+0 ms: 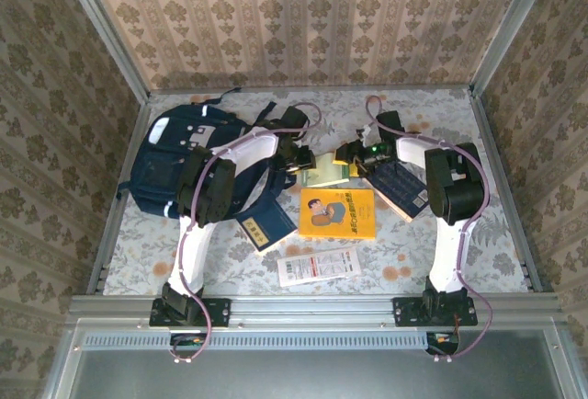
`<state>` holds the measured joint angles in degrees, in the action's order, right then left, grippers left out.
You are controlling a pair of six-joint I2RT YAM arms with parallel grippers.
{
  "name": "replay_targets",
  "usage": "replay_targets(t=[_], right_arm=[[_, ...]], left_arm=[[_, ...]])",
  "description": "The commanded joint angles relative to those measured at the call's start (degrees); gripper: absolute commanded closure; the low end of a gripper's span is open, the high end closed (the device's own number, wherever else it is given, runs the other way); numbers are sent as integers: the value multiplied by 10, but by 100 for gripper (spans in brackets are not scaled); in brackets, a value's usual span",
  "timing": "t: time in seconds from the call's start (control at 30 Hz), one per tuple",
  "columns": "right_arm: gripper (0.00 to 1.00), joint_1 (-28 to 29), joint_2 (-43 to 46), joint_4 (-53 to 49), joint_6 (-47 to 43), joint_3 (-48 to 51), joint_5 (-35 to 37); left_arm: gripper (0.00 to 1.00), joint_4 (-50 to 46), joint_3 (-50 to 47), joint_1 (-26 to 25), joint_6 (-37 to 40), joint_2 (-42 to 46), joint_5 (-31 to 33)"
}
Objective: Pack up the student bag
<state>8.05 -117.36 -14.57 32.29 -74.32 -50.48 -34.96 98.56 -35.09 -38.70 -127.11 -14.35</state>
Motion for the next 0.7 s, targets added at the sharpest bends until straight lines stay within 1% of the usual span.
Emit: replay_targets(t=[0.0, 0.07, 0.3, 0.37, 0.53, 0.57, 0.67], right_arm=[[46, 1, 26, 22, 19, 3, -35], [48, 1, 23, -1, 6, -1, -10], [63, -1, 30, -3, 12, 5, 39], [69, -4, 40, -4, 12, 8, 56], [80, -16, 75, -13, 9, 14, 93], [83, -17, 83, -15, 9, 17, 103], [87, -15, 117, -9, 18, 26, 124]], left_arm=[[63, 1, 3, 4, 16, 12, -2], [63, 2, 1, 4, 16, 17, -6], [63, 5, -16, 7, 13, 44, -11], [60, 4, -22, 11, 12, 55, -10], [50, 1, -35, 24, 1, 87, -15], [49, 0, -35, 27, 0, 97, -18], [47, -8, -28, 31, 1, 128, -24]])
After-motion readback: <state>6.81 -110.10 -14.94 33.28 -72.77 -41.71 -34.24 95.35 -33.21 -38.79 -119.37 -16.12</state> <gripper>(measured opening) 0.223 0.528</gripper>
